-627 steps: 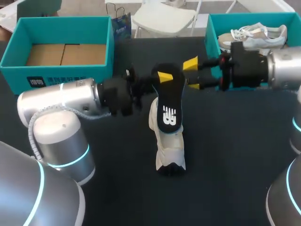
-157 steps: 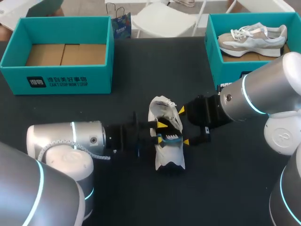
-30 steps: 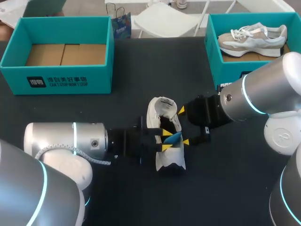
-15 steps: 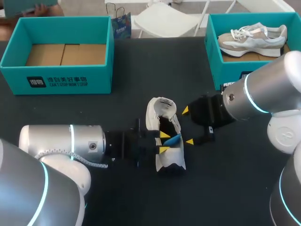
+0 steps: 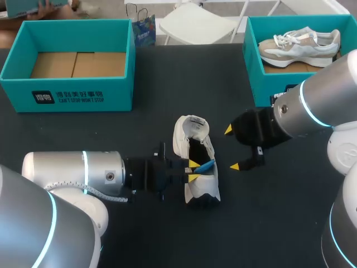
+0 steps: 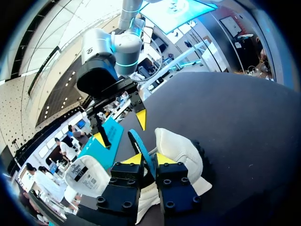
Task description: Take the shoe out of the shoebox, open the shoe tongue, remove and reinsert the insole, then place the shoe into the shoebox
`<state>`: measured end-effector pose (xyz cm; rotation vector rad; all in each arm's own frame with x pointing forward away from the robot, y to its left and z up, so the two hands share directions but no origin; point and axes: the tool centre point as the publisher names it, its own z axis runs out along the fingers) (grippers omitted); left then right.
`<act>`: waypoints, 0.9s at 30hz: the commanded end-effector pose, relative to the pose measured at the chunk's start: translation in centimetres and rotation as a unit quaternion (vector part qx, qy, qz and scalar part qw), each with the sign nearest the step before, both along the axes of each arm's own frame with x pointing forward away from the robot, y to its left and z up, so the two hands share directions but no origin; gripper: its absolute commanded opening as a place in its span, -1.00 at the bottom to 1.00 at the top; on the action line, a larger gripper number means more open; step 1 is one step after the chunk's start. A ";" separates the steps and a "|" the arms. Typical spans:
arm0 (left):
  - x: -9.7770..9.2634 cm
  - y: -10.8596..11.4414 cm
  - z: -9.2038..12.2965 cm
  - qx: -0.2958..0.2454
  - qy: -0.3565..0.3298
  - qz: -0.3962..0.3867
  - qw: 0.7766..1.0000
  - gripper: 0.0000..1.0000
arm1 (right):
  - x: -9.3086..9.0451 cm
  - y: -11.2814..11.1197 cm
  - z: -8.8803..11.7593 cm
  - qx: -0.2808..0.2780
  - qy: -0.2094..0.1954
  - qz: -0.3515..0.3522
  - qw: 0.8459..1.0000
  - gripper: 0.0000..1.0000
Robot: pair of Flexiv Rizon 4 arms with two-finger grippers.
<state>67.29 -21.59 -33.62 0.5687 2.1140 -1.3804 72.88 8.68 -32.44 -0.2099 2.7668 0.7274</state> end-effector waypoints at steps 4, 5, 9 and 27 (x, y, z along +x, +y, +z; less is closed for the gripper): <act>0.7 -0.9 -0.7 0.024 0.015 -0.018 0.999 -1.00 | -0.1 -0.1 0.0 0.001 0.000 0.000 1.000 1.00; 0.8 -0.9 -0.9 0.025 0.016 -0.018 0.999 -1.00 | -0.1 -0.1 0.0 0.001 0.000 0.000 1.000 1.00; 1.3 -0.9 -1.5 0.038 0.016 -0.019 0.999 -1.00 | -0.1 -0.1 0.0 0.001 0.000 0.000 1.000 1.00; 1.2 -0.1 -2.0 0.040 0.018 -0.025 0.999 -0.69 | -0.1 -0.1 0.0 0.001 0.000 0.000 1.000 1.00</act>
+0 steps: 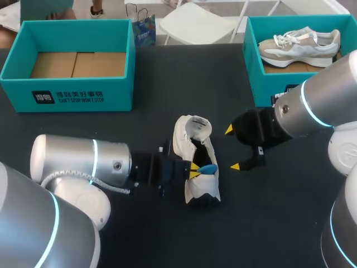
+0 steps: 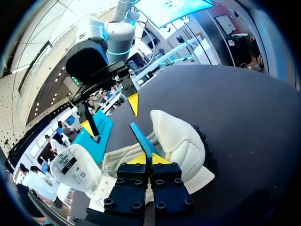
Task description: Take the shoe out of the shoebox, open the shoe tongue, remove and reinsert the insole, then place the shoe into the shoebox
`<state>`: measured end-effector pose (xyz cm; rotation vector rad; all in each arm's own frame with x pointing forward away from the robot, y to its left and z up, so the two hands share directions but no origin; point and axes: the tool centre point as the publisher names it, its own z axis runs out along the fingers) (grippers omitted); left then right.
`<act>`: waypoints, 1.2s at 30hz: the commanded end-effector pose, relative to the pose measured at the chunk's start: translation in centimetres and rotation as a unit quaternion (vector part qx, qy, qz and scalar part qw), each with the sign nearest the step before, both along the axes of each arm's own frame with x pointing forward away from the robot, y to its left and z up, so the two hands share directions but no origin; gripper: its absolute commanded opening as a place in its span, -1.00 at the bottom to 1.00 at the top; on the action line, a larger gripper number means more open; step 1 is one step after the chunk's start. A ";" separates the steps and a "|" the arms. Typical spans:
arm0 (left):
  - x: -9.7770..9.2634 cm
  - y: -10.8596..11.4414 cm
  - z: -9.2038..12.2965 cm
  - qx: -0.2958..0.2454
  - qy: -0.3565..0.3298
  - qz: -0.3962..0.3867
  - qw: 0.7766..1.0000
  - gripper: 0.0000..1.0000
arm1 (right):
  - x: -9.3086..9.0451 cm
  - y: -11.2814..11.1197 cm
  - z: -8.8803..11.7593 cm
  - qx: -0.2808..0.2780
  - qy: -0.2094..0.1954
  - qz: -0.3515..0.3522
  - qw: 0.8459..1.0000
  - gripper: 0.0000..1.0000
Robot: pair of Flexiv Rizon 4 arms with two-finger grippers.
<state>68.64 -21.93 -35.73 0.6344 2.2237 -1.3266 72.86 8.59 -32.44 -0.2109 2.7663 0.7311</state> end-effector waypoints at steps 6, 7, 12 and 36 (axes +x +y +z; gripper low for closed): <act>0.0 0.4 1.6 -0.031 -0.015 -0.002 0.999 -0.25 | -0.1 0.0 0.0 -0.001 0.000 0.000 1.000 1.00; 0.0 0.4 1.8 -0.035 -0.015 -0.002 0.999 -0.22 | -0.1 0.0 0.0 -0.001 0.000 0.000 1.000 1.00; -0.1 0.1 1.7 -0.036 -0.015 -0.004 0.999 -0.19 | -0.1 0.0 0.0 -0.001 0.000 0.000 1.000 1.00; -1.1 0.7 4.5 -0.004 -0.082 0.003 0.997 -1.00 | -0.1 0.0 0.0 -0.001 0.000 0.000 1.000 1.00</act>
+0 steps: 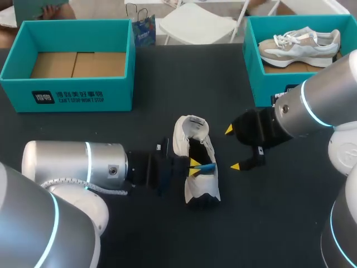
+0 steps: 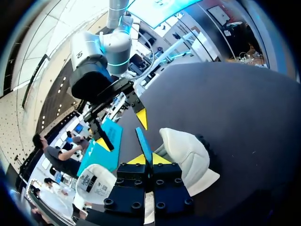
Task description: Take the shoe out of the shoebox, open the shoe tongue, remove and reinsert the insole, then place the shoe into the shoebox
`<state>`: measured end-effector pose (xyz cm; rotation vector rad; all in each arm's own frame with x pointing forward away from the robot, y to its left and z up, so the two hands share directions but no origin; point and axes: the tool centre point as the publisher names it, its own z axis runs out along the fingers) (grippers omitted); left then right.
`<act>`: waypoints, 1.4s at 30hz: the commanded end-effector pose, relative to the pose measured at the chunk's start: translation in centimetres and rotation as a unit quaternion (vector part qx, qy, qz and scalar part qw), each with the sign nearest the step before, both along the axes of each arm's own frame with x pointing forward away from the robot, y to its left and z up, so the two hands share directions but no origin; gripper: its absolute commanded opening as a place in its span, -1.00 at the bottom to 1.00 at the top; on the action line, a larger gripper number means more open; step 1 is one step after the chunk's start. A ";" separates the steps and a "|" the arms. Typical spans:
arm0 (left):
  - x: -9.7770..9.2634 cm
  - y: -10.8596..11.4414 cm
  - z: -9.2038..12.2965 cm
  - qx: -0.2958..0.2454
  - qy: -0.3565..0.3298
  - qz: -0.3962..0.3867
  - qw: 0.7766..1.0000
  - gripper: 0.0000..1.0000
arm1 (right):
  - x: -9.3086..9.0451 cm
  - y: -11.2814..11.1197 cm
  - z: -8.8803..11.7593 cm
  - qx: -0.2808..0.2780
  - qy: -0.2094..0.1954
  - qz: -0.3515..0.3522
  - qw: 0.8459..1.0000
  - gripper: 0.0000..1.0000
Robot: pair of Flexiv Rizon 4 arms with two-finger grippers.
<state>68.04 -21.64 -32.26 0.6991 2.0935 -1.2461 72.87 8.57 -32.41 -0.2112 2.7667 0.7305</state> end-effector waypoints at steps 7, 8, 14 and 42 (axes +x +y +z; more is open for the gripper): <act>-0.8 0.3 2.4 0.010 -0.028 -0.004 1.000 -1.00 | -0.1 0.1 -0.1 0.000 0.000 0.000 1.000 1.00; -0.9 0.2 2.6 0.021 -0.035 -0.006 0.999 -1.00 | -0.1 0.1 -0.1 0.000 0.000 0.000 1.000 1.00; -1.0 0.4 2.7 0.053 -0.041 0.012 0.998 -0.61 | -0.1 0.1 -0.1 0.000 0.000 0.000 1.000 1.00; 0.8 0.2 -1.3 0.067 0.035 0.049 0.996 -0.30 | -0.1 0.1 -0.1 0.000 0.000 0.000 1.000 1.00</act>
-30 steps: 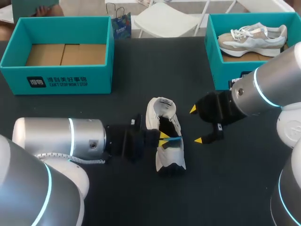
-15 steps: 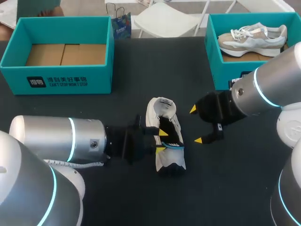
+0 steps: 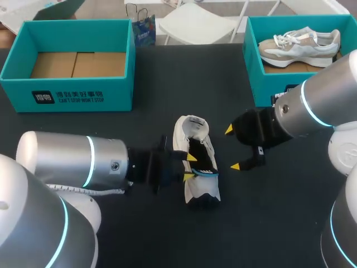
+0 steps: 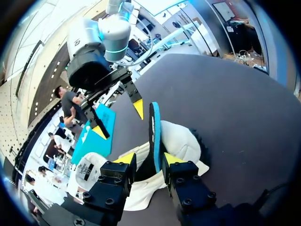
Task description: Take the shoe out of the shoebox, open the shoe tongue, remove and reinsert the insole, then place the shoe into the shoebox
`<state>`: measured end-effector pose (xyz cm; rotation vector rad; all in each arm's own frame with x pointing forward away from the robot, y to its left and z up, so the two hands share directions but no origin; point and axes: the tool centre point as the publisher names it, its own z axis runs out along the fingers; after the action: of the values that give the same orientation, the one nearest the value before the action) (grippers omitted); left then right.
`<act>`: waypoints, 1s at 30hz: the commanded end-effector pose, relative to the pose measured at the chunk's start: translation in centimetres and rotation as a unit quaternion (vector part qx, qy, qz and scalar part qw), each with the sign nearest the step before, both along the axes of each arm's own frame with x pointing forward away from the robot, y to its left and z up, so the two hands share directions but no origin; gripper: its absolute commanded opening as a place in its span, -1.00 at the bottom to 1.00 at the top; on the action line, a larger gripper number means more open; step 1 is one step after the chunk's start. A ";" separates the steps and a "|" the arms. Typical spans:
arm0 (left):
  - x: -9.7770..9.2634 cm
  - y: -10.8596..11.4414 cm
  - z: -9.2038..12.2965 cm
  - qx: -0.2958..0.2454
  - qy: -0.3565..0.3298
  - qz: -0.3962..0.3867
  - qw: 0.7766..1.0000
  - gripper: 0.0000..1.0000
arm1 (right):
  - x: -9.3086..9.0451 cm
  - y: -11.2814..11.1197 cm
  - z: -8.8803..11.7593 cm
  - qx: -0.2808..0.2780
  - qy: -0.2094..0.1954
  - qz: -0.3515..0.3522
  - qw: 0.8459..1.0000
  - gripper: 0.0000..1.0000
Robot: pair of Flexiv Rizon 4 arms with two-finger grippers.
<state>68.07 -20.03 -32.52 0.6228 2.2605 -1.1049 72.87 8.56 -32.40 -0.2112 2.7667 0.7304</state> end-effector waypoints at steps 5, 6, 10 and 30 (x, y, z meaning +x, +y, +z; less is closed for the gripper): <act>1.3 -1.8 -2.0 0.003 0.006 0.007 1.000 -0.45 | -0.1 0.1 -0.1 0.000 0.000 0.000 1.000 1.00; 1.3 -1.8 -2.0 0.003 0.006 0.007 1.000 -0.46 | -0.1 0.1 -0.1 0.000 0.000 0.000 1.000 1.00; 1.5 -2.0 -2.4 0.006 0.004 0.006 1.000 -0.84 | -0.1 0.1 -0.1 0.000 0.000 0.000 1.000 1.00; 3.6 -0.9 -4.2 0.016 -0.085 0.039 0.995 -1.00 | -0.1 0.1 -0.1 0.000 0.000 0.000 1.000 1.00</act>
<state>71.39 -20.36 -35.74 0.6307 2.1552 -0.9607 72.87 8.57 -32.39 -0.2113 2.7667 0.7305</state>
